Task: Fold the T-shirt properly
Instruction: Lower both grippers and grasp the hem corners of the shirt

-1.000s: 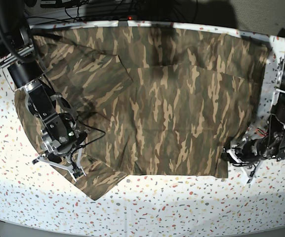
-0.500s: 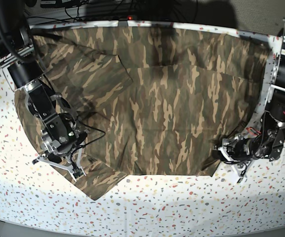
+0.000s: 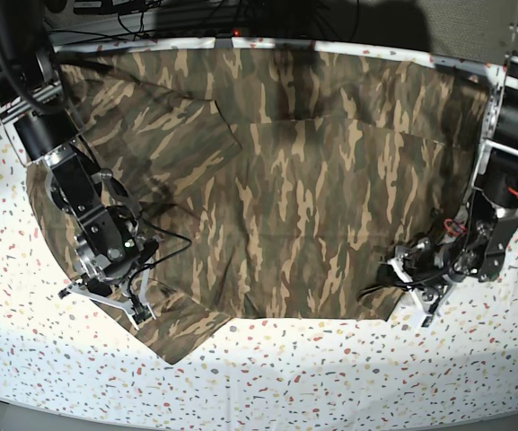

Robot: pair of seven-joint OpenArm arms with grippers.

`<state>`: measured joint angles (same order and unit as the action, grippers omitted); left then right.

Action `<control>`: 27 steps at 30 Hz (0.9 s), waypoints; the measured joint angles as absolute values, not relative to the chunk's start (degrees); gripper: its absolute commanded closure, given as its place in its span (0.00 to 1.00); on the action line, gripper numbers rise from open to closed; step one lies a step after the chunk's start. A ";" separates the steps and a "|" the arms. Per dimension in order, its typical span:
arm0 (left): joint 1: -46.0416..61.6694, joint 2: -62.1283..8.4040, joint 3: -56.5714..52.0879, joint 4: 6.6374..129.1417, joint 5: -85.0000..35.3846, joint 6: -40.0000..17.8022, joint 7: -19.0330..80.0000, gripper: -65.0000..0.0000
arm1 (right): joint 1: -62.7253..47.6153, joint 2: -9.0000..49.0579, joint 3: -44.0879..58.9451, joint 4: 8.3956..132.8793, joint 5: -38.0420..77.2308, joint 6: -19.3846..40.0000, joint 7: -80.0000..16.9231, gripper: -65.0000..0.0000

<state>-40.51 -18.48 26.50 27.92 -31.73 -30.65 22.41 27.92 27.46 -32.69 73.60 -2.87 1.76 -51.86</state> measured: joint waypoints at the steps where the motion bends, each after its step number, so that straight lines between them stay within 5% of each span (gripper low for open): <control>1: -40.32 -18.55 26.50 27.97 -31.51 -30.65 22.00 0.63 | 27.92 27.46 -32.69 73.63 -2.85 1.76 -51.86 0.71; 8: -39.81 -18.57 26.50 28.05 -31.14 -30.52 20.91 1.00 | 27.92 27.46 -32.69 73.63 -2.85 1.76 -51.94 0.71; 21: -39.22 -18.39 26.50 31.70 -30.89 -30.48 20.34 1.00 | 27.92 27.62 -32.69 73.60 -16.29 -2.83 -47.97 0.71; 24: -39.22 -18.39 26.50 31.90 -30.87 -30.48 20.34 1.00 | 28.27 27.79 -32.25 73.23 -7.22 -1.74 -45.34 0.71; 27: -39.20 -18.39 26.50 31.97 -30.89 -30.48 20.51 1.00 | 30.06 26.50 -26.92 68.49 0.60 6.07 -45.19 0.68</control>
